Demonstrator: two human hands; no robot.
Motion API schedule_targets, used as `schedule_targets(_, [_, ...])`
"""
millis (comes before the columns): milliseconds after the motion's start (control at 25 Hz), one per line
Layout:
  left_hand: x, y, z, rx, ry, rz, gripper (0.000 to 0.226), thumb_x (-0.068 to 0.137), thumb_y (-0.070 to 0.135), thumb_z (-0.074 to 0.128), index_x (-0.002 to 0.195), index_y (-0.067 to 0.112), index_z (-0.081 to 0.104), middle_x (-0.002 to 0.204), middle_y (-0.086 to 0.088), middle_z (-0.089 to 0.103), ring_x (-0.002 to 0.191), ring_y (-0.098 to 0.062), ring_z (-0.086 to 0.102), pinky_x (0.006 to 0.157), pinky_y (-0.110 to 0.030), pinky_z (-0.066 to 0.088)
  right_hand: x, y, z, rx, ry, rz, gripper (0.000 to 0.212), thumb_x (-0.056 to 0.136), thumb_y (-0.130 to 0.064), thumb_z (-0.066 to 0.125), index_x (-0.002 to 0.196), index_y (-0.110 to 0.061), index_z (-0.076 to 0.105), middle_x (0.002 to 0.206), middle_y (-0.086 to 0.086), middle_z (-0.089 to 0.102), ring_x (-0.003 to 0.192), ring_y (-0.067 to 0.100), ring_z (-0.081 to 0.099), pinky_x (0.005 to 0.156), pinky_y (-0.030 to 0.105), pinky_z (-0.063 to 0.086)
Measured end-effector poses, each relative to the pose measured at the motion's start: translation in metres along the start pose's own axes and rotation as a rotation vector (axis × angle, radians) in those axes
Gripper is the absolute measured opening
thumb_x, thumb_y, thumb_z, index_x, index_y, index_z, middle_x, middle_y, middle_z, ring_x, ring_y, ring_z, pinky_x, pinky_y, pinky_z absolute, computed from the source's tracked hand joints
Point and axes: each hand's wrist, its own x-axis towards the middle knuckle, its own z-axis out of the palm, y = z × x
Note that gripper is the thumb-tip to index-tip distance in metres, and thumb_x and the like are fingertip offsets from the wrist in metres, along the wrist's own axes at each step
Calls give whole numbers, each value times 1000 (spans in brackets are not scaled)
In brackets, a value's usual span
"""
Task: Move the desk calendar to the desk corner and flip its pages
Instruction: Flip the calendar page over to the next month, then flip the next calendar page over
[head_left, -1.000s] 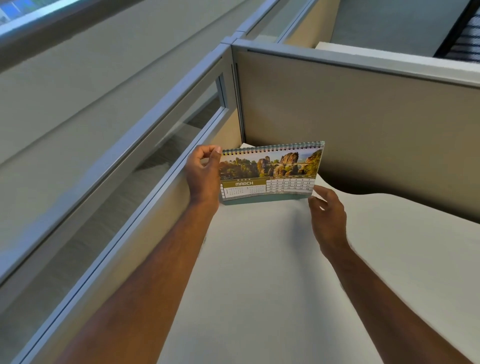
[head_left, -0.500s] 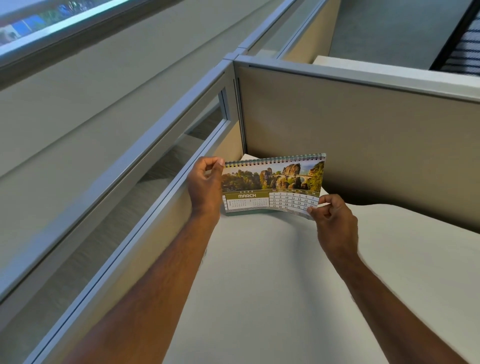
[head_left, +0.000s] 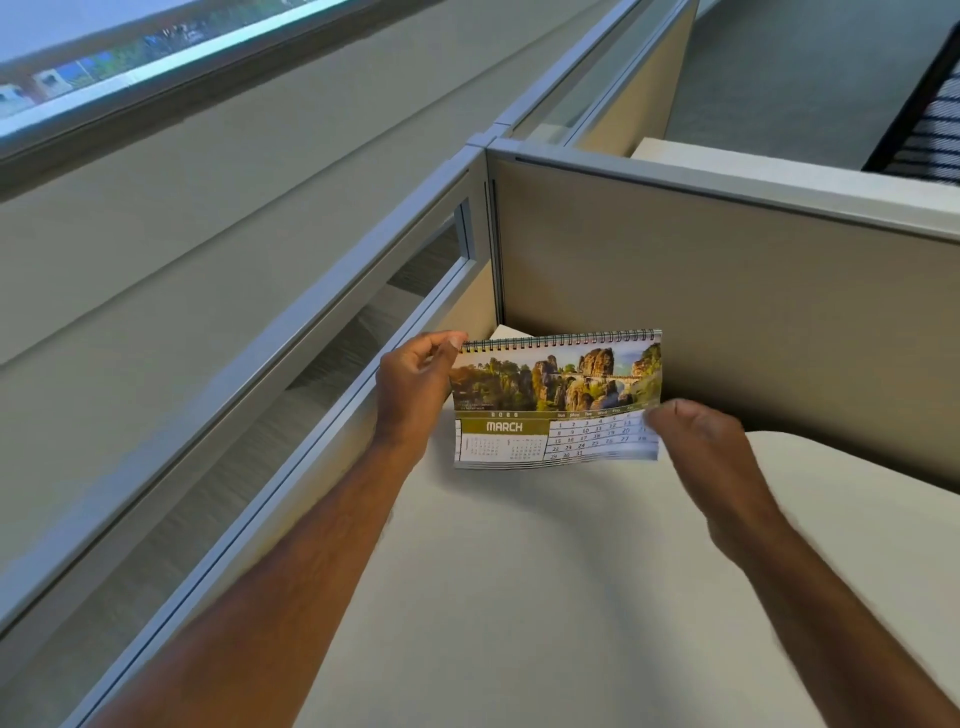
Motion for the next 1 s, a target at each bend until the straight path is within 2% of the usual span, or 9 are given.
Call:
schedule_targets(80, [0, -1, -2, -27, -28, -40, 24, 104, 30, 59, 112, 21, 79, 106, 1, 80, 99, -12, 78, 75, -42, 68, -3, -24, -8, 195, -42, -32, 29, 95, -20, 56, 71, -18, 73, 71, -4, 73, 61, 2, 62, 55, 16, 49])
schedule_targets(160, [0, -1, -5, -116, -73, -74, 28, 106, 26, 53, 109, 21, 80, 107, -4, 80, 101, -20, 78, 81, -47, 66, 1, -43, -14, 319, -62, -66, 29, 92, -20, 55, 68, -23, 73, 70, -9, 69, 66, 1, 62, 69, 16, 53])
schedule_targets(280, [1, 1, -7, -154, -79, -81, 29, 100, 26, 53, 105, 16, 80, 107, -4, 80, 106, -24, 76, 90, -45, 63, 19, -60, -22, 527, -57, -14, 11, 84, -30, 59, 82, -22, 66, 94, 1, 70, 95, 15, 69, 98, 32, 52])
schedule_targets(400, [1, -3, -4, -152, -66, -104, 30, 106, 19, 50, 118, 3, 72, 123, -15, 76, 114, -33, 73, 99, -57, 59, 35, -68, -20, 599, -48, 8, 14, 85, -33, 58, 90, -24, 66, 113, 4, 77, 112, 16, 71, 91, 31, 48])
schedule_targets(480, [0, -5, -4, -103, -86, -65, 29, 103, 23, 53, 121, 10, 73, 123, -2, 78, 110, -26, 76, 92, -55, 63, 41, -71, -13, 562, -44, -10, 16, 89, -34, 56, 91, -22, 67, 110, 4, 79, 109, 12, 72, 89, 30, 45])
schedule_targets(640, [2, -4, 3, 27, -14, 3, 9, 101, 31, 65, 97, 29, 73, 89, 33, 73, 83, 3, 77, 75, -37, 68, 46, -72, -3, 492, 0, -53, 34, 95, -44, 49, 87, -22, 73, 106, -6, 80, 103, 2, 72, 91, 26, 39])
schedule_targets(800, [8, -3, 14, -7, 88, -56, 11, 98, 34, 70, 87, 37, 71, 90, 23, 76, 80, -4, 78, 72, -34, 67, 44, -62, 4, 213, 12, -157, 38, 98, -49, 46, 101, -25, 75, 94, -28, 75, 85, -13, 68, 69, 13, 45])
schedule_targets(920, [11, -2, 18, -42, 125, -143, 9, 97, 34, 71, 92, 27, 75, 97, 11, 80, 84, -12, 79, 71, -32, 65, 51, -38, 8, -145, 35, -318, 30, 101, -24, 48, 124, -28, 67, 114, -6, 67, 92, 8, 64, 72, 23, 48])
schedule_targets(1000, [13, 1, 18, -42, 120, -187, 16, 97, 34, 71, 99, 18, 75, 103, 5, 81, 86, -15, 79, 70, -30, 64, 58, -24, 10, -300, 79, -421, 37, 101, -8, 46, 130, -23, 63, 127, 4, 60, 108, 19, 60, 89, 33, 51])
